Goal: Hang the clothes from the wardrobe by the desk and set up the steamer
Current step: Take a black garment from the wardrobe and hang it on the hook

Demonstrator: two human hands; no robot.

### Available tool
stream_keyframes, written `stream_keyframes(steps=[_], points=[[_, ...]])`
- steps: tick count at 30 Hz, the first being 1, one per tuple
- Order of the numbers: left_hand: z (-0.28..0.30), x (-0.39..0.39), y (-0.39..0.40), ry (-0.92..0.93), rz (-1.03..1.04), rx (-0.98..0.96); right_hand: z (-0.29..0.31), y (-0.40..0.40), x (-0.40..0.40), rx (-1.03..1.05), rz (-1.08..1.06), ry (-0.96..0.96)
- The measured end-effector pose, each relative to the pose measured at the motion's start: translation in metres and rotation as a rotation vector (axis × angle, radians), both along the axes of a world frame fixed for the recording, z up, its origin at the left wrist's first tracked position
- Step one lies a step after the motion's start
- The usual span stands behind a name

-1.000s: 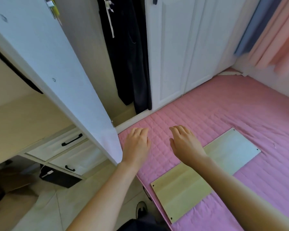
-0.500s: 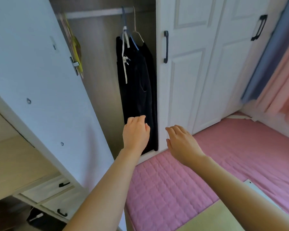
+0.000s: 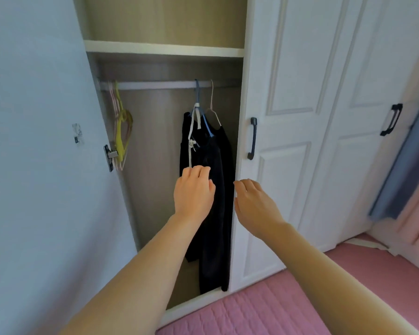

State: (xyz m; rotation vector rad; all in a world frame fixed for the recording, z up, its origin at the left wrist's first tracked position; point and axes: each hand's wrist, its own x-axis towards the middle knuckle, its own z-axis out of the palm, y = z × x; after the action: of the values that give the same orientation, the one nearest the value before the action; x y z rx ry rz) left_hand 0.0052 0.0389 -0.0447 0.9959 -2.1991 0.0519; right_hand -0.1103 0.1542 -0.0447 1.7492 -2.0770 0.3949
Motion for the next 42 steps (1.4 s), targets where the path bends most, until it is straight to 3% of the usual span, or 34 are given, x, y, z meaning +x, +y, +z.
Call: stream_keyframes(steps=[9, 14, 19, 30, 34, 42], points=[[0.019, -0.054, -0.073, -0.119, -0.016, -0.077, 0.039, -0.09, -0.045, -0.049, 0.077, 0.111], [0.016, -0.071, -0.111, -0.133, 0.001, -0.076, 0.058, -0.132, -0.053, 0.002, 0.045, 0.312], [0.0, -0.074, -0.131, -0.158, -0.039, -0.115, 0.066, -0.163, -0.057, -0.013, 0.009, 0.338], [0.002, -0.081, -0.164, -0.169, -0.145, -0.257, 0.067, -0.212, -0.078, 0.043, -0.097, 0.105], [0.006, -0.076, -0.173, -0.089, -0.176, -0.277, 0.067, -0.225, -0.082, 0.066, -0.125, -0.134], [0.027, -0.074, -0.197, 0.239, -0.124, 0.129, 0.075, -0.242, -0.095, 0.129, -0.068, -0.414]])
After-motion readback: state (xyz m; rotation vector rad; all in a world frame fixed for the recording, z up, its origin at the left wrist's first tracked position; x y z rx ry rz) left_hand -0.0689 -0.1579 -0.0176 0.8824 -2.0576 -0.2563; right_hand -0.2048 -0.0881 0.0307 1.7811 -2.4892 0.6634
